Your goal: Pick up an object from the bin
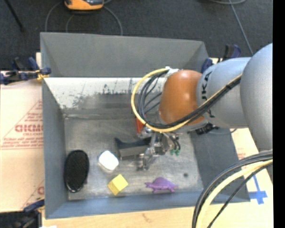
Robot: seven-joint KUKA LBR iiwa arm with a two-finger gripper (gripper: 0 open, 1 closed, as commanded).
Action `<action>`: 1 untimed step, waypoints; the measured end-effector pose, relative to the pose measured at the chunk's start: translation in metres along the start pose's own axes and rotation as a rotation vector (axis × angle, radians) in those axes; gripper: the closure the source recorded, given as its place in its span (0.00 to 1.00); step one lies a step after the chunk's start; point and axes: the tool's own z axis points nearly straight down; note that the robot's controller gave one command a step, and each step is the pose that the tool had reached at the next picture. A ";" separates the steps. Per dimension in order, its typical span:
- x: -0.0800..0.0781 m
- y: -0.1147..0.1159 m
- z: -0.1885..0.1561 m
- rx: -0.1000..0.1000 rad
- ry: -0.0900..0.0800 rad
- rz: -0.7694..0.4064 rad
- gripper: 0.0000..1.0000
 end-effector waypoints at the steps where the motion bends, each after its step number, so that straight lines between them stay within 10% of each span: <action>1: 0.001 0.000 -0.012 0.000 0.004 0.000 1.00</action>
Offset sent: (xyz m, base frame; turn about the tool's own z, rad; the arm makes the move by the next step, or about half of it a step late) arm -0.0001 0.0001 0.0493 0.0000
